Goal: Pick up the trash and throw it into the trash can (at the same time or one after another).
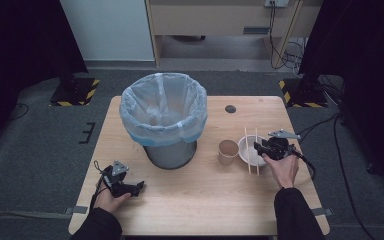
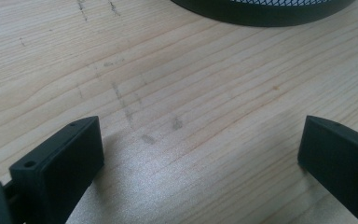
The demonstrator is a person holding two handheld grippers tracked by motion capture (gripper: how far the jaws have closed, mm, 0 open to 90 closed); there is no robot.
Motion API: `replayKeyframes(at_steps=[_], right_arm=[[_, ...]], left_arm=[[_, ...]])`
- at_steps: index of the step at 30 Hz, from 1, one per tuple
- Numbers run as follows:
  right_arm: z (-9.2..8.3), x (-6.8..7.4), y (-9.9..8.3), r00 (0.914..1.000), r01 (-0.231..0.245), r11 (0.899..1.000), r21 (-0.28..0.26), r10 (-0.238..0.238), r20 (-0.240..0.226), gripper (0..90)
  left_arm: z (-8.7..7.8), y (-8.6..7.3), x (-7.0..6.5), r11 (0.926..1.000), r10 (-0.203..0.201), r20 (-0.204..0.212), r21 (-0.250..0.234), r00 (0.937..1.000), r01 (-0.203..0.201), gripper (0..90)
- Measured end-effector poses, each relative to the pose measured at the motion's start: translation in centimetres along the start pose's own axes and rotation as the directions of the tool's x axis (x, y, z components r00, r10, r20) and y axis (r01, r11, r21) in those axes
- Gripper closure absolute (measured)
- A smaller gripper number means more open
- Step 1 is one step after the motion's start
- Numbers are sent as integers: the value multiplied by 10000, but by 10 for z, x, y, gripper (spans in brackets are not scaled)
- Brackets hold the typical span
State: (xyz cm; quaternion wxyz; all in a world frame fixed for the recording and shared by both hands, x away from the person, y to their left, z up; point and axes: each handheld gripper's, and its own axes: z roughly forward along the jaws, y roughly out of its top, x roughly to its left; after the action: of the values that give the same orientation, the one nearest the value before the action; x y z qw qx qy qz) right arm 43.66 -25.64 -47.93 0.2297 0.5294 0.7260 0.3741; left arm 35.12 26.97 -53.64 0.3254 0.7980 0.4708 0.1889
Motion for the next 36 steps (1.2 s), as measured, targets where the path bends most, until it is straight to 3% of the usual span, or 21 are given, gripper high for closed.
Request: replayKeyframes(at_steps=[12, 29, 36], right_arm=[[11, 1, -8, 10000, 3, 9969, 789, -5, 26, 677], [12, 1, -10, 9995, -248, 9933, 1132, 225, 213, 843], [10, -1, -9, 9994, -278, 9932, 1133, 251, 247, 857]], left_arm=[[0, 0, 0, 10000, -3, -14, -9, 10000, 3, 0], [0, 0, -1, 10000, 25, -9, 4, 10000, -25, 0], [0, 0, -1, 10000, 25, -1, 8, 10000, -25, 0]])
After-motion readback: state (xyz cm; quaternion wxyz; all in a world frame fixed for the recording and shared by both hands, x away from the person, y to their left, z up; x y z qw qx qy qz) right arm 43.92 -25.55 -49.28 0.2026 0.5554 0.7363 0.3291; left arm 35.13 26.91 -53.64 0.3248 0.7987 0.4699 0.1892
